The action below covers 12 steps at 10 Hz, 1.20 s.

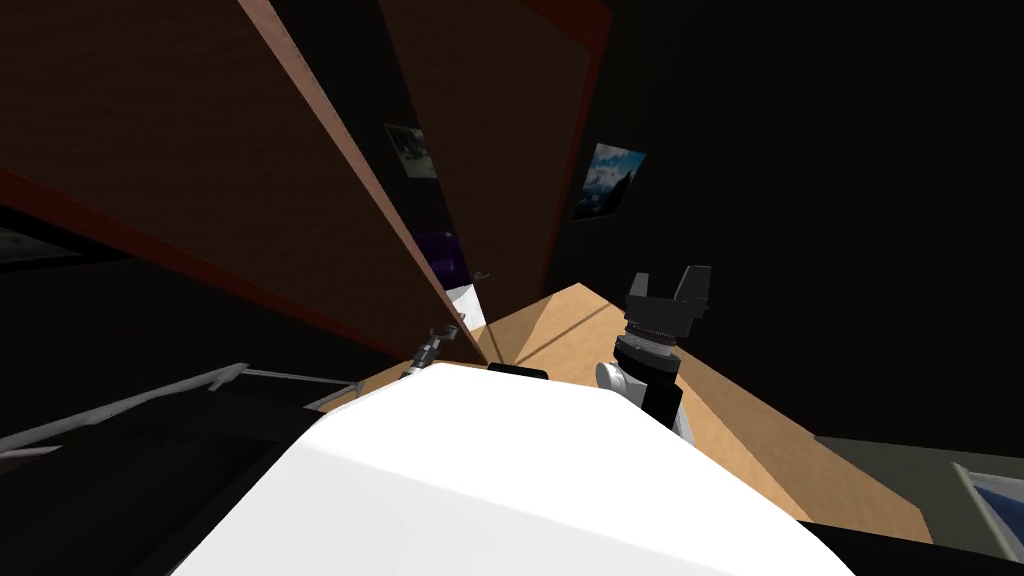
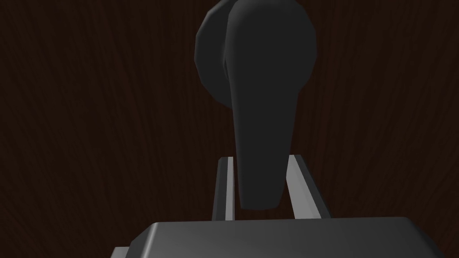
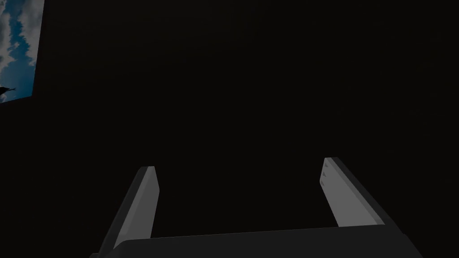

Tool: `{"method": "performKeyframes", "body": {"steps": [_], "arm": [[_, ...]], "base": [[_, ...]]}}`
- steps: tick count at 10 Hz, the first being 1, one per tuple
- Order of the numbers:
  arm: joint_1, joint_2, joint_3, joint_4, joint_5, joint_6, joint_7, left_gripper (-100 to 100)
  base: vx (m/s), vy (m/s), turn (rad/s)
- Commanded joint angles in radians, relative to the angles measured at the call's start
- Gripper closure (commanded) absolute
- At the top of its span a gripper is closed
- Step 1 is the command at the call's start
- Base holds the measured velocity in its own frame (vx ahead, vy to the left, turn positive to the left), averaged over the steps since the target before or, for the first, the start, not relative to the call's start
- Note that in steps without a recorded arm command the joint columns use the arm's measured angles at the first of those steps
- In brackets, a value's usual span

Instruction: Pull the door open

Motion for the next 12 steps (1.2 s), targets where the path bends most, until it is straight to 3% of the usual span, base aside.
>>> {"method": "performKeyframes", "body": {"steps": [1,8,10,11,12], "arm": [[-0.025,-0.005,-0.007,0.008,0.015,0.02,-0.012,100],[-0.133,-0.025,-0.035,0.04,0.076,0.102,-0.064,100],[-0.133,-0.025,-0.035,0.04,0.076,0.102,-0.064,100],[-0.163,-0.03,-0.043,0.049,0.094,0.126,-0.079,100],[-0.163,-0.03,-0.043,0.049,0.094,0.126,-0.079,100]], "base": [[-0.178,0.024,-0.17],[-0.233,0.056,-0.184],[-0.098,0.024,-0.02],[-0.13,0.012,-0.16],[-0.16,0.035,-0.126]]}}
